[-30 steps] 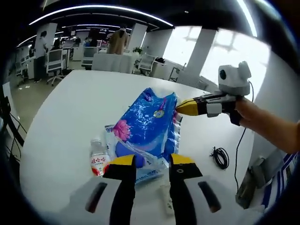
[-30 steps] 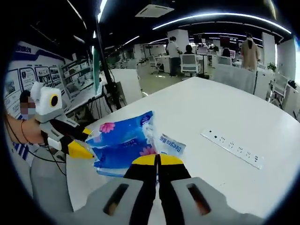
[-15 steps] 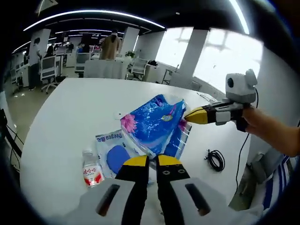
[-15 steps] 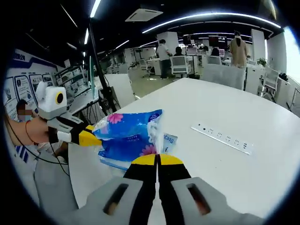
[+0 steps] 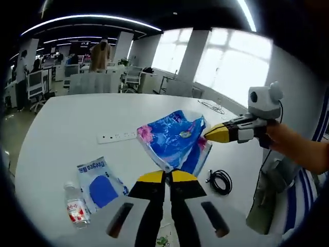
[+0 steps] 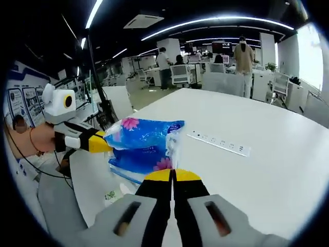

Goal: Arrange the tabletop items into an orderly group along one side of the table until the central work area is clear of visible clutter.

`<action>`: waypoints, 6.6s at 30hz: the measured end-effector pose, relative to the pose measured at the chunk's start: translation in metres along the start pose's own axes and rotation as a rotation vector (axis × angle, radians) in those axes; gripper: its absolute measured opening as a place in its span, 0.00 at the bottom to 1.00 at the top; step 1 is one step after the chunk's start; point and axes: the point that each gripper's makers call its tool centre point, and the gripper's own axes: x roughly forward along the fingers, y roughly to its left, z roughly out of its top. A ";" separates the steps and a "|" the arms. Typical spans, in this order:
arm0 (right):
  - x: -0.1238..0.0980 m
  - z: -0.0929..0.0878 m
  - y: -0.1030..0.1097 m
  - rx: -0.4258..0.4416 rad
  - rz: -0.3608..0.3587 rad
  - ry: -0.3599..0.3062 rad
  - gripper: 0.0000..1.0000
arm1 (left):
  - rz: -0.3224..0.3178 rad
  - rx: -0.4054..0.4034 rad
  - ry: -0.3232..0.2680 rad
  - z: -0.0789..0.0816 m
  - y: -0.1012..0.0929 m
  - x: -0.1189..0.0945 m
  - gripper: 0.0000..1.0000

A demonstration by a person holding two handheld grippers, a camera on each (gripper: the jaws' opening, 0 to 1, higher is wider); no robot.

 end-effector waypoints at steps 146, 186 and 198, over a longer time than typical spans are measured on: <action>-0.090 -0.118 -0.142 0.379 -0.290 -0.031 0.22 | -0.251 0.040 0.173 -0.036 -0.120 0.168 0.61; 0.002 -0.016 0.033 0.135 0.049 -0.004 0.21 | 0.087 -0.097 -0.024 -0.026 0.023 -0.083 0.61; 0.049 0.021 0.065 -0.032 0.161 0.066 0.20 | 0.163 -0.142 -0.055 -0.036 0.055 -0.121 0.60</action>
